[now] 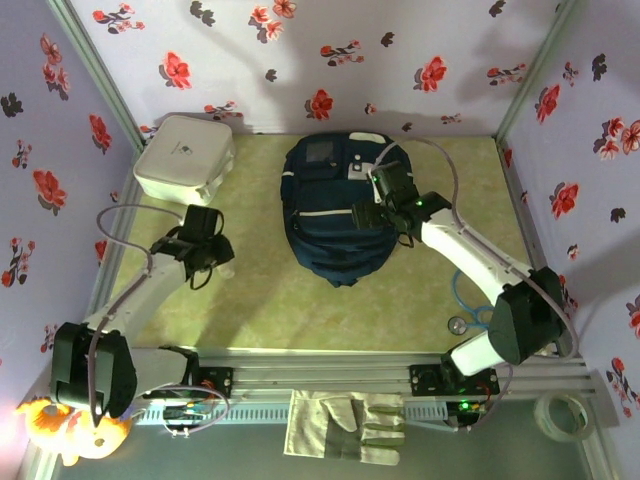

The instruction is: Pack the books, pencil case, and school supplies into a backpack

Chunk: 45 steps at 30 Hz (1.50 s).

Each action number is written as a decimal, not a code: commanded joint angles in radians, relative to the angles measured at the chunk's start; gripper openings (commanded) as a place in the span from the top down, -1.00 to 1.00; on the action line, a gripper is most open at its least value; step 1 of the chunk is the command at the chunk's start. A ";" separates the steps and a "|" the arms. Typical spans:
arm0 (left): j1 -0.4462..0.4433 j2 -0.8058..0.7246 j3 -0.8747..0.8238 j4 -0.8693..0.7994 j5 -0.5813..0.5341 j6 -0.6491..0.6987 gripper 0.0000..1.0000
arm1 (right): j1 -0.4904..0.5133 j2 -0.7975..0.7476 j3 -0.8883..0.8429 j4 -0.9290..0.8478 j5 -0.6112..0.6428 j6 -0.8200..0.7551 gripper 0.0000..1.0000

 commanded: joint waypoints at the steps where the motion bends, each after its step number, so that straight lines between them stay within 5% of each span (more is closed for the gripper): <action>1: -0.058 0.023 0.062 0.026 0.049 0.016 0.43 | 0.011 0.031 0.049 -0.087 -0.120 -0.270 -0.65; 8: -0.116 0.067 0.105 0.071 0.108 0.007 0.43 | 0.032 0.127 0.124 -0.193 -0.142 -0.512 -0.42; 16: -0.136 0.078 0.113 0.086 0.118 0.014 0.43 | 0.058 0.260 0.217 -0.268 -0.039 -0.606 -0.27; 25: -0.136 0.073 0.112 0.083 0.118 0.019 0.43 | 0.061 0.280 0.208 -0.188 0.070 -0.671 0.11; 29: -0.136 0.074 0.113 0.086 0.116 0.017 0.43 | 0.061 0.249 0.212 -0.173 0.047 -0.674 0.42; 38: -0.136 0.054 0.118 0.083 0.119 0.019 0.43 | 0.062 0.164 0.203 -0.120 -0.094 -0.594 0.56; 45: -0.136 0.015 0.109 0.121 0.153 0.002 0.43 | 0.082 0.146 0.219 0.016 -0.050 -0.389 0.86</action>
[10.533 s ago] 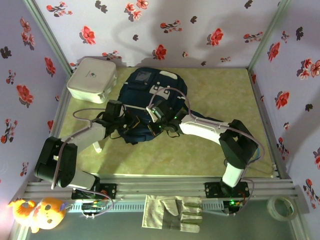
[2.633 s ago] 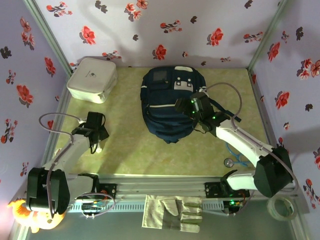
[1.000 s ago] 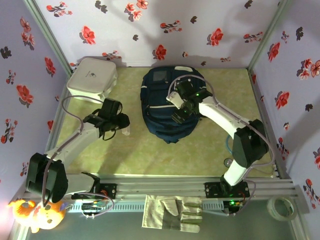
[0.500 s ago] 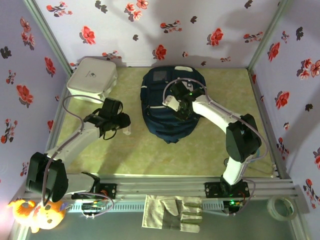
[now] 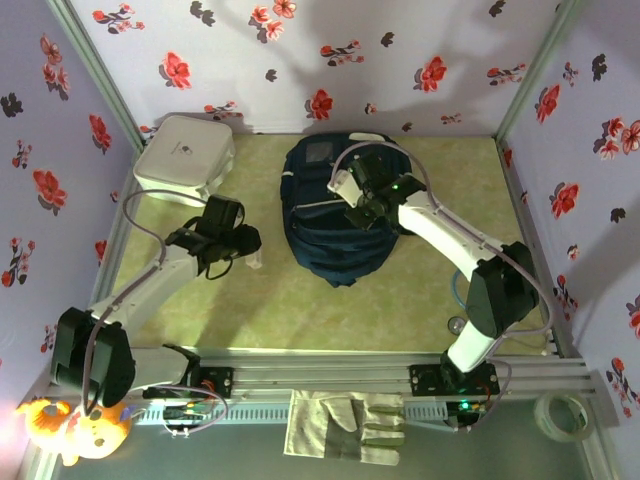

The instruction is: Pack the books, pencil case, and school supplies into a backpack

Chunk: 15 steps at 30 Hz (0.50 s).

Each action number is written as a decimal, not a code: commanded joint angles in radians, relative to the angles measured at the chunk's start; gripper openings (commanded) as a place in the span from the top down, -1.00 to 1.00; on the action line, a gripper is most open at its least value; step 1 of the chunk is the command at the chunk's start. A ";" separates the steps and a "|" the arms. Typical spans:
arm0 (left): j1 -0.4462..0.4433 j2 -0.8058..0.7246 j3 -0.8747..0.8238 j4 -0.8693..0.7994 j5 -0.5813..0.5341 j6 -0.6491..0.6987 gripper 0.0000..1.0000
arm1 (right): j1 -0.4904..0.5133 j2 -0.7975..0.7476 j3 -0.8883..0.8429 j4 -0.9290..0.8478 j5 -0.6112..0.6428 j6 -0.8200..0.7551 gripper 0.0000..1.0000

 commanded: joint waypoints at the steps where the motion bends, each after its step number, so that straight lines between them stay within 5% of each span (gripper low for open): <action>1: -0.007 -0.043 0.020 0.078 0.046 -0.001 0.43 | 0.027 -0.036 0.030 0.118 0.012 0.165 0.87; 10: -0.002 -0.035 0.000 0.364 0.258 -0.141 0.41 | 0.164 -0.002 0.155 0.206 0.044 0.381 0.91; 15: -0.002 0.005 -0.008 0.483 0.261 -0.268 0.41 | 0.181 0.022 0.219 0.233 0.007 0.464 0.92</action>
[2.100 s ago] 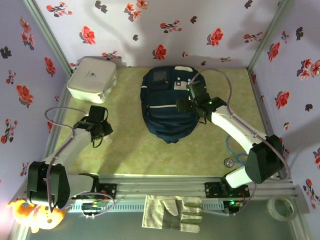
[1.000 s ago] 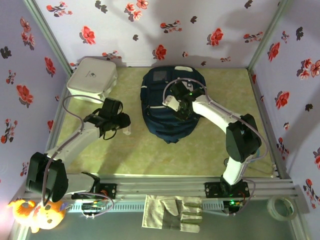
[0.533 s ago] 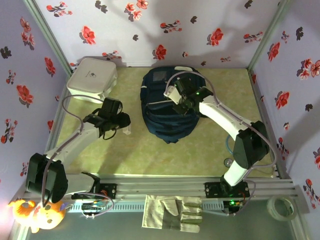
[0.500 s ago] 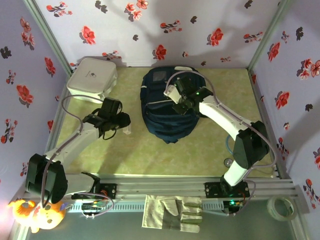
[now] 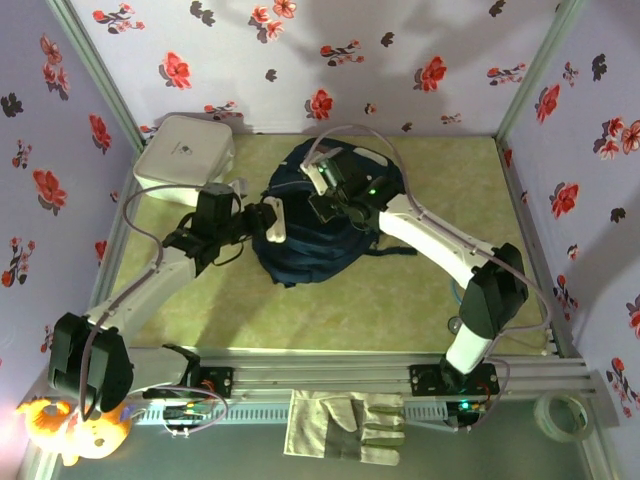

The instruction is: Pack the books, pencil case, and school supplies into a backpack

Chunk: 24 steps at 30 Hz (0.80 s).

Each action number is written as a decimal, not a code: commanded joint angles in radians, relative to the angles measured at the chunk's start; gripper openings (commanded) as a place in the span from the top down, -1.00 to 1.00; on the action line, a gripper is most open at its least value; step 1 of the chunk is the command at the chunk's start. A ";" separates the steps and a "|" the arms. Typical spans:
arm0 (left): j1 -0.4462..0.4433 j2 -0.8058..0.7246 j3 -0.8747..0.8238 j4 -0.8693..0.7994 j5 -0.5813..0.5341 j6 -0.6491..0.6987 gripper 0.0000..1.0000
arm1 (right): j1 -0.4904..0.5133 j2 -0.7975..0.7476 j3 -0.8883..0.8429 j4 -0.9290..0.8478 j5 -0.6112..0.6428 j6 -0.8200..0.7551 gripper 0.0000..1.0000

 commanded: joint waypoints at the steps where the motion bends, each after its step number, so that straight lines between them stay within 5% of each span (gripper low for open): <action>1: -0.003 0.035 -0.017 0.183 0.044 -0.138 0.40 | 0.011 -0.010 0.080 0.130 -0.044 0.110 0.92; 8: -0.008 0.139 -0.066 0.456 0.017 -0.368 0.39 | 0.010 -0.013 0.079 0.166 -0.082 0.157 0.91; 13: -0.025 0.201 -0.044 0.493 -0.071 -0.461 0.37 | 0.011 -0.014 0.068 0.180 -0.095 0.173 0.92; 19: -0.041 0.262 0.005 0.504 -0.079 -0.489 -0.08 | 0.011 -0.019 0.053 0.186 -0.077 0.178 0.92; 24: -0.039 0.211 -0.012 0.411 -0.080 -0.442 -0.25 | 0.007 -0.044 0.021 0.198 -0.045 0.178 0.92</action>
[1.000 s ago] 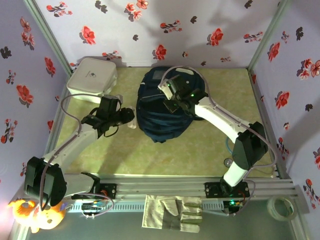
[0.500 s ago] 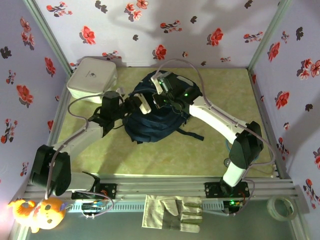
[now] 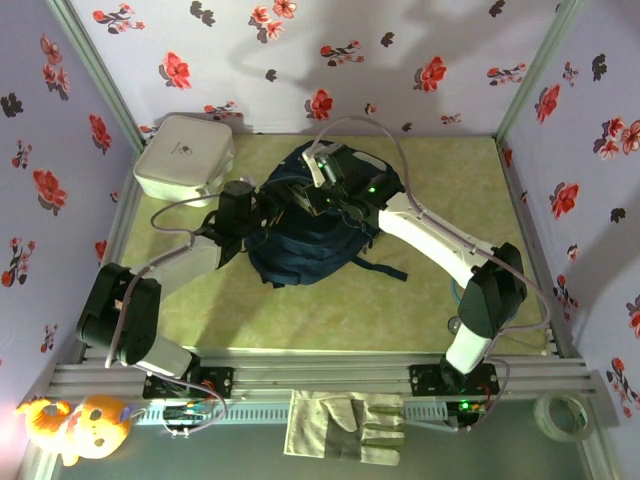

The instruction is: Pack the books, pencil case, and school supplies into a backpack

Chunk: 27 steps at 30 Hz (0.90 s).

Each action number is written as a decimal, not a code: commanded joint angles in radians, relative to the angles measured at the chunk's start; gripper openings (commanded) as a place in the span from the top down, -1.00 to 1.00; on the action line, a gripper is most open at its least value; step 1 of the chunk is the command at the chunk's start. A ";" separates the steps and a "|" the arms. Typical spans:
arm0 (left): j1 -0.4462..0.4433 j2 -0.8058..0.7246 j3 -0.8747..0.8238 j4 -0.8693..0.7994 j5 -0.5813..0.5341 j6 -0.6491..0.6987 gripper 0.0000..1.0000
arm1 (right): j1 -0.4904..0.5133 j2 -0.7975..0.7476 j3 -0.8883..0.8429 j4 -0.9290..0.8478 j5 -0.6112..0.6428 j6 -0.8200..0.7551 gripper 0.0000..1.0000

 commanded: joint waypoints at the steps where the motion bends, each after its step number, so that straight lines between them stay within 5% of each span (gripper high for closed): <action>1: -0.006 -0.065 0.003 -0.043 -0.026 0.035 -0.25 | 0.004 -0.054 -0.003 0.139 0.012 0.024 0.92; 13: 0.100 -0.347 -0.151 -0.418 -0.054 0.299 -0.29 | -0.027 -0.160 -0.242 0.122 0.036 0.068 0.92; 22: 0.153 -0.312 -0.080 -0.527 -0.047 0.498 -0.53 | -0.092 -0.339 -0.568 0.141 0.304 0.084 0.91; 24: 0.151 -0.272 -0.037 -0.543 -0.023 0.545 -0.55 | -0.092 -0.369 -0.598 0.131 0.296 0.075 0.80; 27: 0.138 -0.205 0.025 -0.545 0.026 0.614 -0.59 | -0.092 -0.420 -0.627 0.112 0.220 0.093 0.30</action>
